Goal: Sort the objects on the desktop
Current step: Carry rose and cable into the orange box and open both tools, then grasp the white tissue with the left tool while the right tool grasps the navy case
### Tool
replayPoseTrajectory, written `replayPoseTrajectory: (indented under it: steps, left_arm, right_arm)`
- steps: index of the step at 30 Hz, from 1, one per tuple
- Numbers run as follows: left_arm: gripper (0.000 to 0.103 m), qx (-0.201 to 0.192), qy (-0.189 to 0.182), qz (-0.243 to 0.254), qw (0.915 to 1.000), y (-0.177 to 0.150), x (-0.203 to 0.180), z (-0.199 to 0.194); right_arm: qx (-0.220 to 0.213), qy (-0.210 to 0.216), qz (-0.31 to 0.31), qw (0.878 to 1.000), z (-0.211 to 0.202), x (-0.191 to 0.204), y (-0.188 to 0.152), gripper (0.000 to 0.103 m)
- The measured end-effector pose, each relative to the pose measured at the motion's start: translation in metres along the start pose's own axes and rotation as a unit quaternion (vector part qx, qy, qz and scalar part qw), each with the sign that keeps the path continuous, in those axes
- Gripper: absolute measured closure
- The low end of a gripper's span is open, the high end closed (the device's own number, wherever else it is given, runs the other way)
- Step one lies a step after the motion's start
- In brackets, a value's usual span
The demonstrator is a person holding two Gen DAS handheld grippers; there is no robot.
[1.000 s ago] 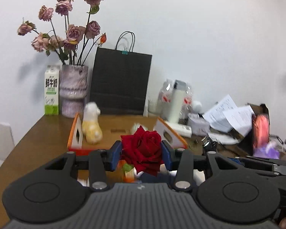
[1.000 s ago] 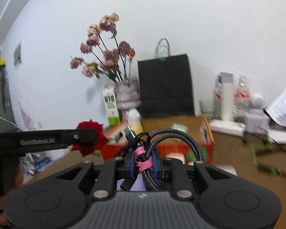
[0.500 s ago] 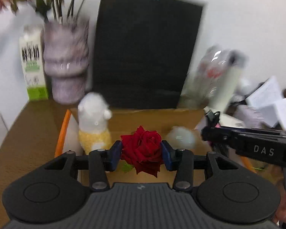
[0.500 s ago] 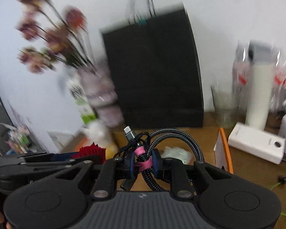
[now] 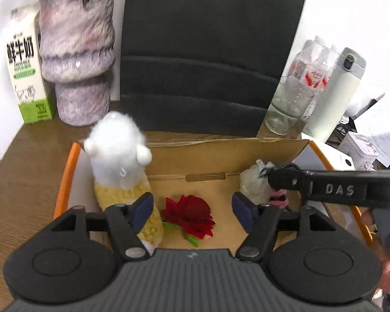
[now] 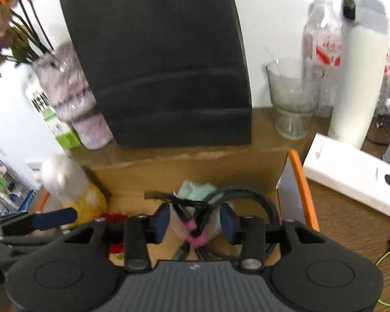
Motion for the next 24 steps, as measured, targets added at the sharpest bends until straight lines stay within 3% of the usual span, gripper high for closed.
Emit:
replayPoseTrajectory:
  steps: [4,10,15,24]
  left_arm:
    - [0.022,-0.012,-0.001,-0.005,0.9999,0.006,-0.003,-0.024]
    - [0.009,-0.027,0.014,0.003,0.9995,0.001,-0.005,-0.066]
    - [0.001,-0.047,0.043,0.004,0.9980,-0.023,-0.002,-0.109]
    - [0.000,-0.092,0.038,-0.009,0.9950,-0.096,-0.005,-0.184]
  right_arm:
    - [-0.018,-0.004,-0.014,1.000,-0.025,0.008,0.006,0.045]
    - [-0.033,-0.011,-0.031,0.999,-0.066,0.020,-0.001,0.039]
    - [-0.053,-0.006,-0.029,0.998,-0.104,0.025,-0.033,0.030]
    - [-0.111,-0.036,-0.070,0.991,-0.178,0.040,-0.108,0.024]
Point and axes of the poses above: each gripper's, at about its wrist camera, not at the fingertips, and z roughly the way its jaws point, x to its left, y to its top, the point moved 4 cm from there along z, roughly the way its jaws point, and after that the axes turned 8 degrees about -x, right-handed, at the moved point
